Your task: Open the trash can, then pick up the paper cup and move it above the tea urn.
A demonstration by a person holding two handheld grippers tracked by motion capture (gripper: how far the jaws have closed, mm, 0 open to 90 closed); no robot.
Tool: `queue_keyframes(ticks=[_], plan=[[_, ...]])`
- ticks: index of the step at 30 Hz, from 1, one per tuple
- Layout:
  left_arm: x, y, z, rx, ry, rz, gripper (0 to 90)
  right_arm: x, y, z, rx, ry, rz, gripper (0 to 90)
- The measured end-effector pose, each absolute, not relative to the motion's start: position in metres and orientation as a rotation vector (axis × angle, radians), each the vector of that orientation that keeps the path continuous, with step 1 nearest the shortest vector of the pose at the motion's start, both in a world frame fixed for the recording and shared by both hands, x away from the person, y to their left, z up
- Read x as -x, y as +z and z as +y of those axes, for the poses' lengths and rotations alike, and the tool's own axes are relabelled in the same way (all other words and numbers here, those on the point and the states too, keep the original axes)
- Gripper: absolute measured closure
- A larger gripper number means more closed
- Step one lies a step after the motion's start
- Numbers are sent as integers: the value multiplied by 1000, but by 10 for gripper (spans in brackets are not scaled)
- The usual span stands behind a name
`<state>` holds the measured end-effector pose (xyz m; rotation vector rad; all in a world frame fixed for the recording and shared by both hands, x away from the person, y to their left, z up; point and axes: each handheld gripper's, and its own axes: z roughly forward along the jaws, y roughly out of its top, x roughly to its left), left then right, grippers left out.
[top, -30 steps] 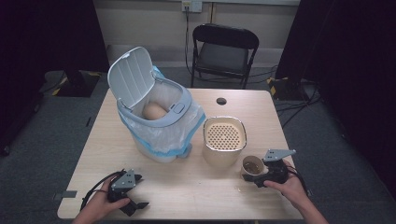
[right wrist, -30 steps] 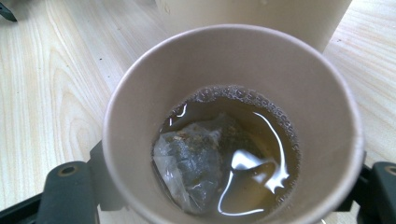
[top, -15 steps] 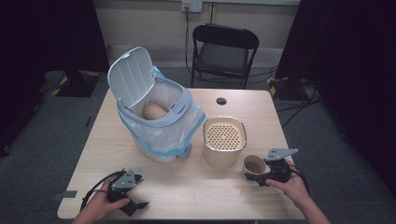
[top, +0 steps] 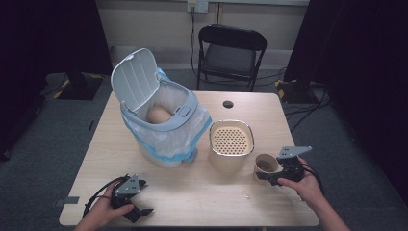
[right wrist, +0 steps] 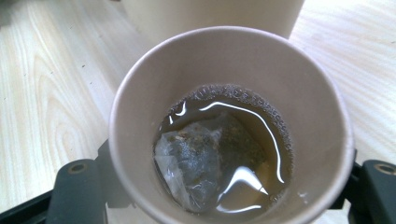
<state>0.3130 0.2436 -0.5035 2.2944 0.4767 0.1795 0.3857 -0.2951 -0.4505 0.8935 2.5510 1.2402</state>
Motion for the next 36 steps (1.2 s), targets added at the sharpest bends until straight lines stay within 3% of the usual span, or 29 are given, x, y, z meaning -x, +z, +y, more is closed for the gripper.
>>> queue_keyframes(ticks=[36], plan=[[-312,-503,243,-2294,183,488,0,-453,-418,-323,-1019,1159,2399,273]])
